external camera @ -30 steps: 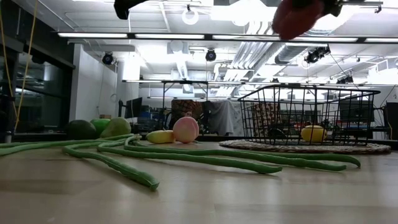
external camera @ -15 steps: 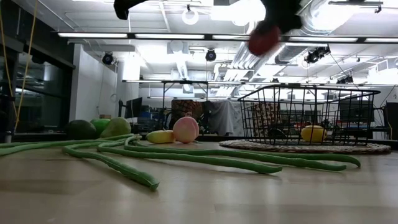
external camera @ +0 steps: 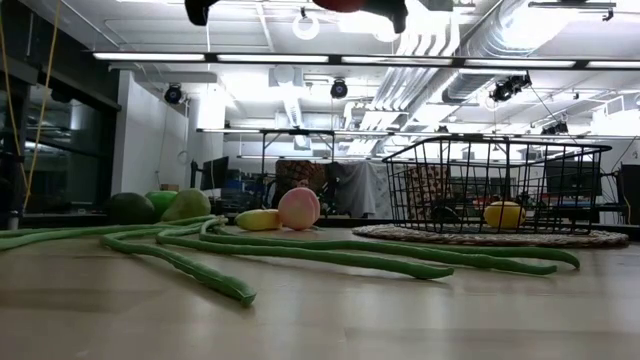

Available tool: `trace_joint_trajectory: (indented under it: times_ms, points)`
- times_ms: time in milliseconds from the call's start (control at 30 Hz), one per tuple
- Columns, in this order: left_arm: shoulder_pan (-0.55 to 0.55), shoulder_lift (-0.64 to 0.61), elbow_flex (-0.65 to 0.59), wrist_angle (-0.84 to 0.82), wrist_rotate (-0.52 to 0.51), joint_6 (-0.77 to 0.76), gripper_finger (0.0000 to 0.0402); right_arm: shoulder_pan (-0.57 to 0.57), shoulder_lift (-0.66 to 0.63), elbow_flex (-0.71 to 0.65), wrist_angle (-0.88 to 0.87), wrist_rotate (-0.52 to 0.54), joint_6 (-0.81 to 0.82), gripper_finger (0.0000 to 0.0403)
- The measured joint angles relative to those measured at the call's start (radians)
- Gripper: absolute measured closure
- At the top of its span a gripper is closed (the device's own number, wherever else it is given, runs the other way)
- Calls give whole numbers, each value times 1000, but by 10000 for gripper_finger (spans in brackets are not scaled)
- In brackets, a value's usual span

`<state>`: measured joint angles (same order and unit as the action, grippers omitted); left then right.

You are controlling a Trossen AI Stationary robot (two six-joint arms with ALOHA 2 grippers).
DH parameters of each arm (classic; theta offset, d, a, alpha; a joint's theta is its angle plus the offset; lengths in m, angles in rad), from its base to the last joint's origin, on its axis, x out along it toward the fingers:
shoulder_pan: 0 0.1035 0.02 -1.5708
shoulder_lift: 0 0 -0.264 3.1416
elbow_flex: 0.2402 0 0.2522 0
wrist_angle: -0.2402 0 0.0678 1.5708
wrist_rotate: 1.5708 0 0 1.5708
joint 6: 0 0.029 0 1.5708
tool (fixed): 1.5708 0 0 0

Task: Build produce basket
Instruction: Put the red bell pepper into the wire basket

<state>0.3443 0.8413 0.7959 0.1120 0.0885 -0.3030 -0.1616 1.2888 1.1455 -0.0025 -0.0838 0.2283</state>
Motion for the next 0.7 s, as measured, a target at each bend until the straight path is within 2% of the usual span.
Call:
trace_joint_trajectory:
  times_ms: [267,700]
  points:
    - [0,0,0,-2,76,8,119,41,0,-2,4,31,-9,162]
    - [0,0,0,-9,59,95,119,47,0,-2,7,-21,-99,162]
